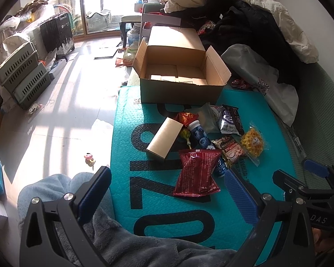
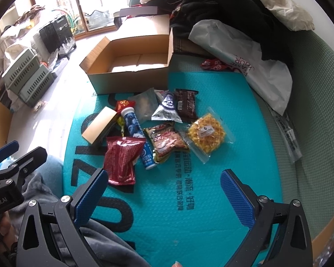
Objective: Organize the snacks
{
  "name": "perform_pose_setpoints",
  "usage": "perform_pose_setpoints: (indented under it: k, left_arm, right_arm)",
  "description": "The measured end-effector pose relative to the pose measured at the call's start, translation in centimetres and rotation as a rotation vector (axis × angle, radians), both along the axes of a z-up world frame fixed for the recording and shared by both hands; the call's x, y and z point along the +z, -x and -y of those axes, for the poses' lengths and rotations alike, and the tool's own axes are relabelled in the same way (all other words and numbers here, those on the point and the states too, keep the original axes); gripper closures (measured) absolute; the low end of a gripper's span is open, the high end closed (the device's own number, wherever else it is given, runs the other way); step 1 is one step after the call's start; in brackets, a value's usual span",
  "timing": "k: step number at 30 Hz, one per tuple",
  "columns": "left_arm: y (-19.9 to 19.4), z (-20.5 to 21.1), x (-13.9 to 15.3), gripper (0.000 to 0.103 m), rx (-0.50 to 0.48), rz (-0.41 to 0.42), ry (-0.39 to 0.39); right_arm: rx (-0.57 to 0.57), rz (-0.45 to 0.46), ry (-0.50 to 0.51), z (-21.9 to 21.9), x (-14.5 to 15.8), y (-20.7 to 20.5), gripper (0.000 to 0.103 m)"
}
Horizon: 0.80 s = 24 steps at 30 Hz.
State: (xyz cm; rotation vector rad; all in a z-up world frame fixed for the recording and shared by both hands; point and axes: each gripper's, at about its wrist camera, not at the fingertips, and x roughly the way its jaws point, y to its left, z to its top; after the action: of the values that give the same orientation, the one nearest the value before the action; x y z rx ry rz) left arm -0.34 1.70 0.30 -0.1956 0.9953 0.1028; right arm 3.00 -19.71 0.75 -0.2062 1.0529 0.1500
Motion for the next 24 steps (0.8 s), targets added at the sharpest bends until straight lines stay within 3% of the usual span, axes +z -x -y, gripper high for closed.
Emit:
perform_pose_setpoints:
  k: [24]
  left_arm:
    - [0.27, -0.70, -0.05, 0.000, 0.014, 0.005, 0.019]
  right_arm:
    - [0.016, 0.009, 0.014, -1.02, 0.09, 0.21, 0.000]
